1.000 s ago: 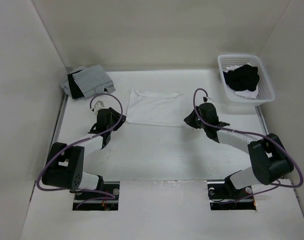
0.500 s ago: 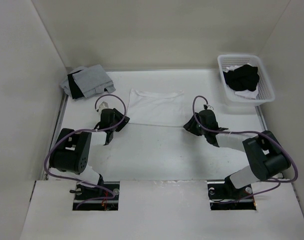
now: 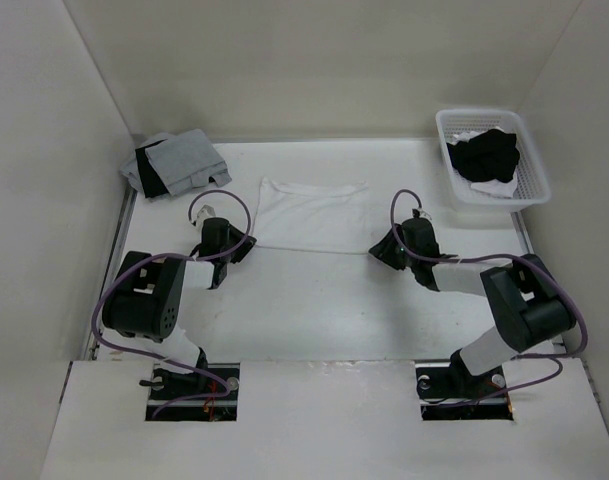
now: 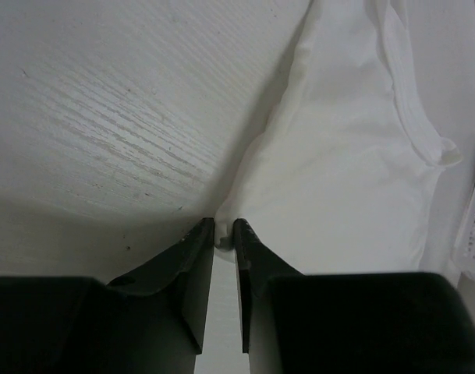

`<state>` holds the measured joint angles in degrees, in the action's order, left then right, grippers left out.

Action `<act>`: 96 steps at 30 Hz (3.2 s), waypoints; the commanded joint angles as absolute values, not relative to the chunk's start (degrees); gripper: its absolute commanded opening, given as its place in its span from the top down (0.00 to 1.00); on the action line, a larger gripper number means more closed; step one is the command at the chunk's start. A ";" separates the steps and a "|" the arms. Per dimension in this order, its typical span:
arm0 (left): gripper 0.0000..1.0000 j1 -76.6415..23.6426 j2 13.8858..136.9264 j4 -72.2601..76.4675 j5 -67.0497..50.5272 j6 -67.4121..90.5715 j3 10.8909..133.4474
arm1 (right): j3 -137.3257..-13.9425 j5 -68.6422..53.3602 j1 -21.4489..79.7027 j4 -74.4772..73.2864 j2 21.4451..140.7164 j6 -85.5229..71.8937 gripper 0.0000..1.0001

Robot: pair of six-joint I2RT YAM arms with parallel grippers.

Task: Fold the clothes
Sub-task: Fold the tank top

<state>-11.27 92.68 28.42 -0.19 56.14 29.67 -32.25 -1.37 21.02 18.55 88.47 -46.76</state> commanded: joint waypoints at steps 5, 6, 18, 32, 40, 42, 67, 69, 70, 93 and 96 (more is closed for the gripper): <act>0.88 -10.85 94.57 28.39 0.70 55.99 29.88 | -34.72 -4.30 19.91 22.15 92.02 -49.13 0.68; 0.89 -10.85 94.66 28.39 0.70 56.07 29.97 | -34.89 -4.48 19.82 22.24 92.46 -49.39 0.70; 0.96 -10.76 93.17 29.00 0.70 56.69 29.27 | -35.25 -6.77 19.47 28.12 96.51 -52.82 0.99; 0.98 -14.80 35.11 -6.99 0.44 53.88 31.01 | -31.36 6.84 33.68 -11.99 38.63 -45.09 1.00; 0.98 -18.24 26.36 -20.04 0.35 54.84 36.83 | -40.43 24.16 51.62 -30.85 28.46 -48.16 1.00; 0.98 -17.71 28.64 -18.21 0.35 54.85 35.25 | -39.91 23.47 51.55 -28.58 32.24 -47.38 1.00; 0.95 -11.47 77.18 24.43 -5.36 60.47 34.12 | -36.23 -1.15 21.74 9.75 71.56 -42.01 1.00; 0.94 -11.12 74.11 24.87 -5.80 60.03 30.17 | -32.54 -0.01 23.41 10.02 68.39 -42.45 1.00; 0.94 -10.77 72.70 25.05 -6.24 59.59 28.32 | -31.21 0.70 24.47 9.58 66.99 -42.54 1.00; 0.93 -3.12 55.37 22.68 -13.71 57.31 7.65 | -17.93 9.23 43.28 -2.37 56.34 -53.96 0.98; 0.85 -1.98 54.49 21.80 -13.97 56.87 6.60 | -17.49 9.84 44.42 -3.86 55.38 -55.37 0.89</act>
